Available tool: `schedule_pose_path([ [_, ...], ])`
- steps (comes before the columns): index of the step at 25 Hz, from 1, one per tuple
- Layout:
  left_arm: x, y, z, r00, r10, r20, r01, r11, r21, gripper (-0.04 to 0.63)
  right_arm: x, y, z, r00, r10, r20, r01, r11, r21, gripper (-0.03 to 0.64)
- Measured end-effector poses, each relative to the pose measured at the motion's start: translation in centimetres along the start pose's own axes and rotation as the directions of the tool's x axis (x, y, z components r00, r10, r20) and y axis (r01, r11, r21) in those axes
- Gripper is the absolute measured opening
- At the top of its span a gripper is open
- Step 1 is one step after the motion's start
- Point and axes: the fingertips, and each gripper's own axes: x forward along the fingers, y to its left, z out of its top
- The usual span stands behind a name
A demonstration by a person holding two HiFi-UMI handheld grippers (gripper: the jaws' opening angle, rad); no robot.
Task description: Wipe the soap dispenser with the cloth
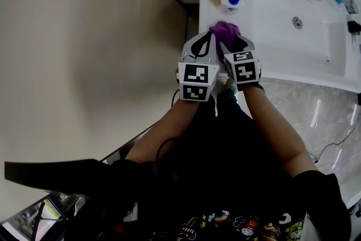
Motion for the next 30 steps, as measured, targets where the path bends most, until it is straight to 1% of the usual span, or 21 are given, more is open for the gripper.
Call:
schedule_pose_path([
  [5, 0.2, -0.2, -0.1, 1.0, -0.002, -0.016, 0.002, 1.0, -0.002, 0.0, 0.1, -0.2, 0.3, 1.0, -0.014, 0.004, 0.014, 1.0, 0.006, 0.129],
  [9, 0.1, -0.3, -0.1, 1.0, -0.012, -0.021, 0.012, 1.0, 0.006, 0.0, -0.1, -0.4, 0.5, 0.999, -0.01, 0.044, 0.008, 0.999, 0.044, 0.095],
  [14, 0.1, -0.3, 0.2, 0.999, -0.032, -0.018, 0.033, 0.999, 0.021, 0.0, -1.1, -1.5, 2.8, 0.992, -0.047, 0.117, 0.041, 0.998, 0.054, 0.087],
  [17, 0.2, -0.3, 0.5, 0.999, -0.04, -0.012, 0.04, 0.999, 0.024, 0.0, -1.9, -2.0, 4.5, 0.985, -0.065, 0.16, 0.06, 0.998, 0.036, 0.086],
  [25, 0.1, -1.2, 2.8, 0.997, -0.075, 0.024, 0.074, 0.996, 0.043, 0.0, -5.3, -1.8, 8.0, 0.967, -0.087, 0.241, 0.087, 0.996, 0.012, 0.086],
  [30, 0.2, -1.6, 3.8, 0.994, -0.096, 0.046, 0.094, 0.995, 0.046, 0.0, -7.4, -1.5, 10.4, 0.946, -0.095, 0.31, 0.097, 0.995, 0.009, 0.086],
])
